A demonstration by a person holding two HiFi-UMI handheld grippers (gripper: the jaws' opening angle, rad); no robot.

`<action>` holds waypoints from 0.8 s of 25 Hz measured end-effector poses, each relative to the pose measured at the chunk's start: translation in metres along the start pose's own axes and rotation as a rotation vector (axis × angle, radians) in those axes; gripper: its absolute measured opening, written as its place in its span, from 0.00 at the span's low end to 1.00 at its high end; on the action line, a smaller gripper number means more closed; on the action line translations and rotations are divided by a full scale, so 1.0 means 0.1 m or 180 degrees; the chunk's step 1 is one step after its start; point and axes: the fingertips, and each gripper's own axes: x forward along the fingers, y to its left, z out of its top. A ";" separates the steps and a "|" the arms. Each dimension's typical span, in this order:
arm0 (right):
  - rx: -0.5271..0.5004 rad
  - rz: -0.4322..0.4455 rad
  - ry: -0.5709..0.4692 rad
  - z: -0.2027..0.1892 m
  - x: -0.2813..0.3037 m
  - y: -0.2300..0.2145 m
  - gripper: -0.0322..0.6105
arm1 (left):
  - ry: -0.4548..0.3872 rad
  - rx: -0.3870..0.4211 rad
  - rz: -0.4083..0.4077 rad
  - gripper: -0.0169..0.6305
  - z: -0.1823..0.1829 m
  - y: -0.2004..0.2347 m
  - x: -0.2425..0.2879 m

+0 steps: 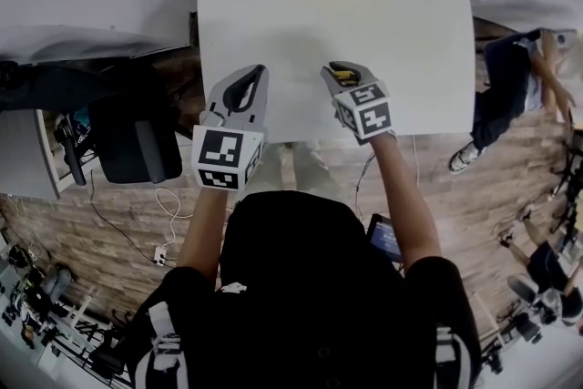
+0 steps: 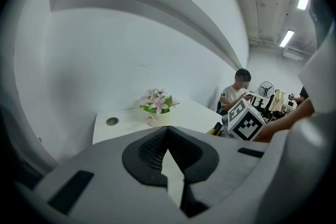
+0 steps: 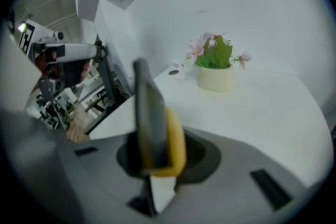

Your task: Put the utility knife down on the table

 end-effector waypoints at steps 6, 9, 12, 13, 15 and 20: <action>0.0024 0.0022 0.0050 -0.08 0.12 0.04 0.18 | -0.0013 -0.0005 -0.0002 0.06 -0.02 0.07 0.00; 0.0031 0.0024 0.0087 -0.12 0.13 0.04 0.18 | -0.0021 -0.0005 -0.0002 0.06 -0.02 0.09 -0.02; 0.0058 0.0022 0.0079 -0.12 0.14 0.03 0.18 | -0.0016 -0.0015 -0.0006 0.06 -0.03 0.09 -0.02; 0.0060 0.0021 0.0062 -0.12 0.15 0.03 0.18 | -0.0012 -0.0014 -0.0011 0.06 -0.04 0.09 -0.02; 0.0052 0.0016 0.0031 -0.09 0.15 0.03 0.18 | -0.0008 -0.0003 -0.0023 0.06 -0.05 0.07 -0.01; 0.0071 -0.0003 -0.0021 -0.07 0.14 0.02 0.18 | 0.0023 -0.0015 -0.0042 0.06 -0.10 0.04 -0.02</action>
